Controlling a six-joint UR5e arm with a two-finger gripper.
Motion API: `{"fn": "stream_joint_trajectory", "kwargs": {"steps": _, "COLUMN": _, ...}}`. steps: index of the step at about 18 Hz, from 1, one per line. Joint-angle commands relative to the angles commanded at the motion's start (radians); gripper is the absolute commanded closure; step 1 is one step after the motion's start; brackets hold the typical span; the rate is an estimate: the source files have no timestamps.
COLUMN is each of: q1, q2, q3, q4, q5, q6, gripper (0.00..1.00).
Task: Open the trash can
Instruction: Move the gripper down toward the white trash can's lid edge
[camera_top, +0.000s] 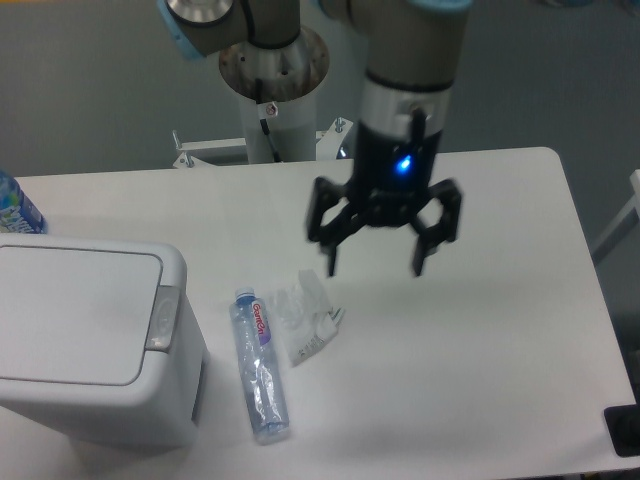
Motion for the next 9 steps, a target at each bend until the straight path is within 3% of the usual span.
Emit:
{"fn": "stream_joint_trajectory", "kwargs": {"steps": 3, "q1": -0.043, "q2": -0.015, "q3": -0.020, "q4": 0.063, "q5": -0.002, "q6": -0.040, "gripper": 0.00}}
{"fn": "stream_joint_trajectory", "kwargs": {"steps": 9, "q1": -0.091, "q2": -0.034, "q3": -0.022, "q4": 0.065, "q5": -0.002, "q6": -0.072, "gripper": 0.00}}
